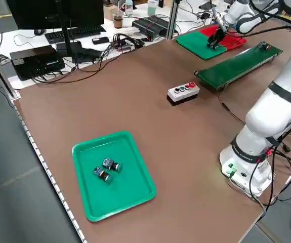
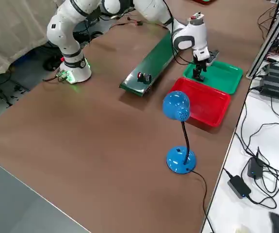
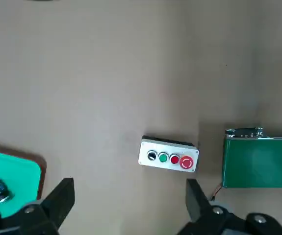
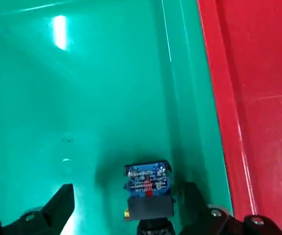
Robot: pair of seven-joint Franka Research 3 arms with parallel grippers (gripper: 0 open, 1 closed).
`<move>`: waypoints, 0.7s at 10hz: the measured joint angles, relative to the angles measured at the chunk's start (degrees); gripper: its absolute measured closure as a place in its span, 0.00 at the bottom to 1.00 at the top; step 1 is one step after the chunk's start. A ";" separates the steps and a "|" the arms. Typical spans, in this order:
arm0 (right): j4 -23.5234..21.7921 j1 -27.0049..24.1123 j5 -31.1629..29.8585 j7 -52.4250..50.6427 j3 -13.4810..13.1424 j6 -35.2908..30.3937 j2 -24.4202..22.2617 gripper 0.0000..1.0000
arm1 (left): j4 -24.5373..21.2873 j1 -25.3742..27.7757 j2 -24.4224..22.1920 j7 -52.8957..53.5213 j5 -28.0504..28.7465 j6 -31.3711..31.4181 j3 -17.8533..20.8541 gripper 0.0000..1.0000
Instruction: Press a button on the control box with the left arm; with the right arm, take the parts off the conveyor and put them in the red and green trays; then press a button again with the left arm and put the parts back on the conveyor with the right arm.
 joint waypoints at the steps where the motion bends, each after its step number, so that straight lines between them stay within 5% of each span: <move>1: 0.00 0.11 0.00 0.02 0.00 0.03 0.04 0.04 | 0.00 0.00 0.00 0.00 0.00 0.00 0.00 0.00; 3: 0.06 0.18 0.01 0.20 0.00 0.04 0.04 0.13 | 0.00 0.00 0.00 0.00 0.00 0.00 0.00 0.00; 4: 0.09 0.18 0.02 0.40 0.00 0.04 0.04 0.29 | 0.00 0.00 0.00 0.00 0.00 0.00 0.00 0.00; 7: 0.16 0.18 0.03 0.77 -0.01 0.04 0.04 0.37 | 0.00 0.00 0.00 0.00 0.00 0.00 0.00 0.00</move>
